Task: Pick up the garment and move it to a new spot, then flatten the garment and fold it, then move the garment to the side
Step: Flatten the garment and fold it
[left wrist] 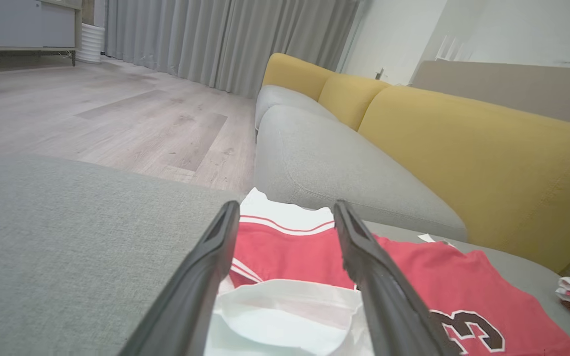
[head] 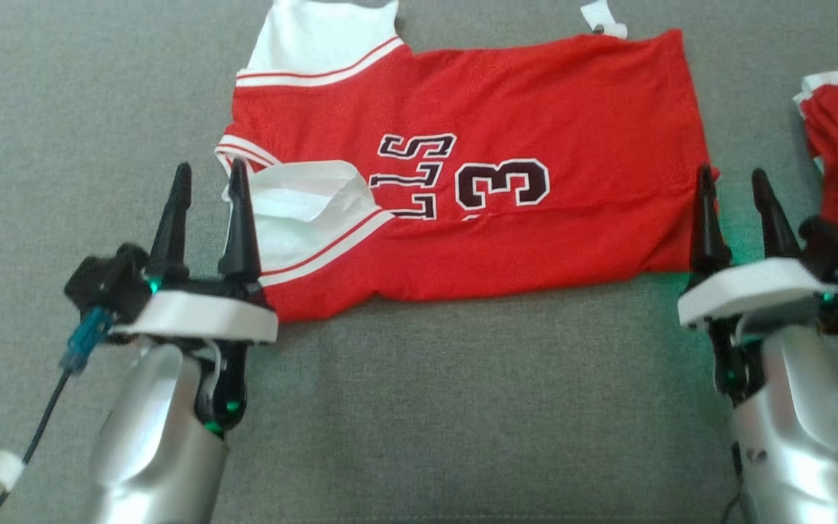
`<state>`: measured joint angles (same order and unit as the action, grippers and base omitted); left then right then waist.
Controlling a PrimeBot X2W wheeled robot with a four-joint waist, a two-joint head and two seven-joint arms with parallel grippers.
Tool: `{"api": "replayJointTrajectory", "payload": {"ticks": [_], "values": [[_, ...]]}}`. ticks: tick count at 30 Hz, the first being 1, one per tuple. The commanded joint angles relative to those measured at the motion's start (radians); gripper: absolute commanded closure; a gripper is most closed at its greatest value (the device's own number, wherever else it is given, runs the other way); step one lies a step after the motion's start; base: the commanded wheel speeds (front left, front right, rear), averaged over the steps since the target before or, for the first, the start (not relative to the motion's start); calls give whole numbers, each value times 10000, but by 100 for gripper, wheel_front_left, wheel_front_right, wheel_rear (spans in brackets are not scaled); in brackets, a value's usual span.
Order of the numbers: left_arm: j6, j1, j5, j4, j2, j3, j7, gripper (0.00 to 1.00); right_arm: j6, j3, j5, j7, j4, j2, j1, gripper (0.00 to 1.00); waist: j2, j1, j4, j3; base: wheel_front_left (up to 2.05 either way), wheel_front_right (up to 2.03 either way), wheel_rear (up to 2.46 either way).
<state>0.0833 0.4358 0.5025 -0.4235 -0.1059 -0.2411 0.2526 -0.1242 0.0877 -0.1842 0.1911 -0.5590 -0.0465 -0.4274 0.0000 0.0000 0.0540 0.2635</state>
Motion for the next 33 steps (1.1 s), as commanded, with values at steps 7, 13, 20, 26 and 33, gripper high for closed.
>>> {"api": "replayJointTrajectory", "payload": {"ticks": [7,13,20,26,33], "values": [[130,-1420,121,679,-308,493,-218,0,-65,-2,280,-521,1446,-37,1377,0,0,0,-20,-413,0,0,0],[-159,-2205,510,558,-267,533,-1018,0,-65,109,221,-1147,2261,-37,1904,0,0,0,-23,-397,0,0,0],[-481,-2122,1206,315,18,690,-1852,0,-65,26,177,-1679,2844,-37,2056,0,0,0,-161,-159,0,0,0],[-673,-1934,1634,-72,117,763,-2479,0,-65,-114,144,-1962,2676,-37,1836,0,0,0,-302,-39,0,0,0],[-600,-1901,1774,-114,179,633,-2596,100,-65,-27,293,-2237,1679,-37,1415,0,0,0,-274,-13,0,0,0]]}}
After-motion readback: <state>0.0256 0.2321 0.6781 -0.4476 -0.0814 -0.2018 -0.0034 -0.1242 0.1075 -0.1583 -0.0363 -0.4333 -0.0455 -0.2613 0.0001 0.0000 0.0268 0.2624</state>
